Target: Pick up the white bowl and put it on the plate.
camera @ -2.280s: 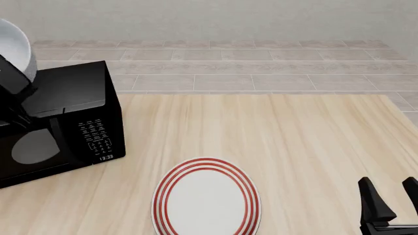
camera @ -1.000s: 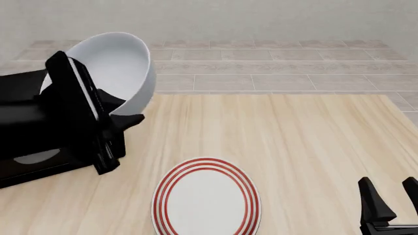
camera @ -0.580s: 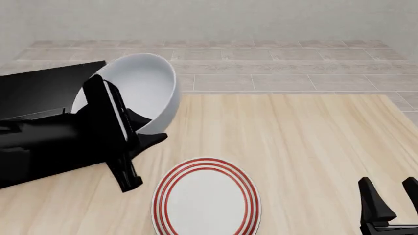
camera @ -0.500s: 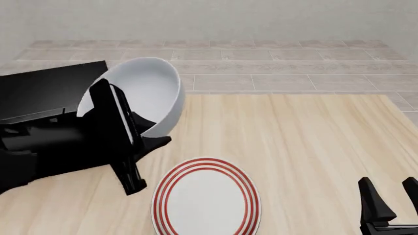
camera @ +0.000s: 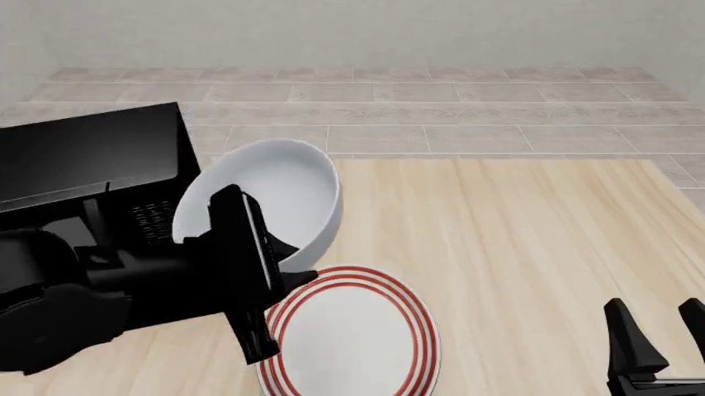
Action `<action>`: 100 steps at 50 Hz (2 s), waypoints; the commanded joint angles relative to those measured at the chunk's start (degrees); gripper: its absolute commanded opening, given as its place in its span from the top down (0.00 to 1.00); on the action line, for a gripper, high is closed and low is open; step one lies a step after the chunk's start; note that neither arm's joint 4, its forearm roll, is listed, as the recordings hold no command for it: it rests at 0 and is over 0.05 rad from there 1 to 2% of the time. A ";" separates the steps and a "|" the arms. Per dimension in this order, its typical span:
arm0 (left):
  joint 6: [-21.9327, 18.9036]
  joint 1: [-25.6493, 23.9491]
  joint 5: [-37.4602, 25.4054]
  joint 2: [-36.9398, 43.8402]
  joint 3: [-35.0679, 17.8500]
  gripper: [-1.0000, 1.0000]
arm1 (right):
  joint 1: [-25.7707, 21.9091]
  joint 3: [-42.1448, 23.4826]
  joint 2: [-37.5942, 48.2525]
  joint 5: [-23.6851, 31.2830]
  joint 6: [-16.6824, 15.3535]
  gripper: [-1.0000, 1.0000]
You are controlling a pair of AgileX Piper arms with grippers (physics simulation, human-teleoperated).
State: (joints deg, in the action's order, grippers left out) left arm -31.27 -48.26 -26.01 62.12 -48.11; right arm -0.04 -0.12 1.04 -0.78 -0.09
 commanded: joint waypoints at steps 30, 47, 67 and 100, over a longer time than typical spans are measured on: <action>1.92 -8.32 3.79 3.33 3.31 1.00 | 0.00 0.00 0.00 0.00 -0.01 0.00; 2.63 -10.61 4.01 4.83 1.72 1.00 | -0.01 0.00 0.02 -0.01 0.00 0.00; 4.34 -12.38 5.97 7.27 0.77 1.00 | 0.00 0.00 0.00 0.00 -0.01 0.00; 9.28 -13.42 11.36 10.51 4.36 1.00 | -0.01 0.00 -0.01 0.00 -0.02 0.00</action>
State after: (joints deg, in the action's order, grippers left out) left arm -22.83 -61.65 -16.17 72.10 -44.37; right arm -0.04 -0.12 1.04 -0.78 -0.10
